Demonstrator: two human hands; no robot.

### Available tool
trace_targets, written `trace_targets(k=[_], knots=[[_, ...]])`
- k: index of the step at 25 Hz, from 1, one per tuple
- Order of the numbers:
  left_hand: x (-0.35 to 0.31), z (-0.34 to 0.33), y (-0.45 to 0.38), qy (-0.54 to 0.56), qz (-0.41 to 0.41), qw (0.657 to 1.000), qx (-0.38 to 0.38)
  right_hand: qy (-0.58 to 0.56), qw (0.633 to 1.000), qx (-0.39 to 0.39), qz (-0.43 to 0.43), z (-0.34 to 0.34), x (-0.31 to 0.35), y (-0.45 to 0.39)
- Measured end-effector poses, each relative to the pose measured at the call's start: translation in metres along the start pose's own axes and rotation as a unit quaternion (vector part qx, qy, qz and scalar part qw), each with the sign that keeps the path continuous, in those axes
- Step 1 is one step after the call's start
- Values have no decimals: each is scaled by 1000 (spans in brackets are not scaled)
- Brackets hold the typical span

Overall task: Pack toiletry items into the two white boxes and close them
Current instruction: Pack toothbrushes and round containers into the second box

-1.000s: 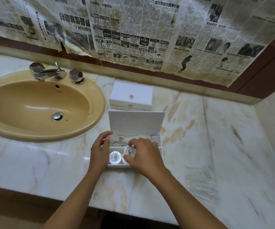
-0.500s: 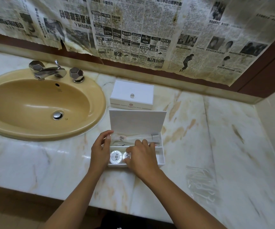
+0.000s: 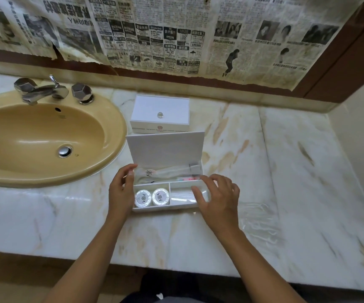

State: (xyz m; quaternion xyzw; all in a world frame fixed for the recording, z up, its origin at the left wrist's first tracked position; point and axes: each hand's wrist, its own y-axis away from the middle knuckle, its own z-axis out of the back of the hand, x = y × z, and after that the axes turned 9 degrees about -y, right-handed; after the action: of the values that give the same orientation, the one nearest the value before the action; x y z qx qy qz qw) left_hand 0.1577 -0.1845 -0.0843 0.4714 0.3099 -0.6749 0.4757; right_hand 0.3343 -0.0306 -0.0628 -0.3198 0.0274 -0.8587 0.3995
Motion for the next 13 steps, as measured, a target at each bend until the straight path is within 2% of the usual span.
trace_targets(k=[5, 9, 13], knots=[[2, -1, -1, -17, -1, 1000, -2, 93, 988, 17, -124, 16, -58, 34], [4, -2, -1, -32, -6, 999, -6, 153, 960, 89, -217, 22, -87, 61], [4, -1, 0, -38, -5, 999, -7, 134, 956, 109, -237, 16, -91, 70]])
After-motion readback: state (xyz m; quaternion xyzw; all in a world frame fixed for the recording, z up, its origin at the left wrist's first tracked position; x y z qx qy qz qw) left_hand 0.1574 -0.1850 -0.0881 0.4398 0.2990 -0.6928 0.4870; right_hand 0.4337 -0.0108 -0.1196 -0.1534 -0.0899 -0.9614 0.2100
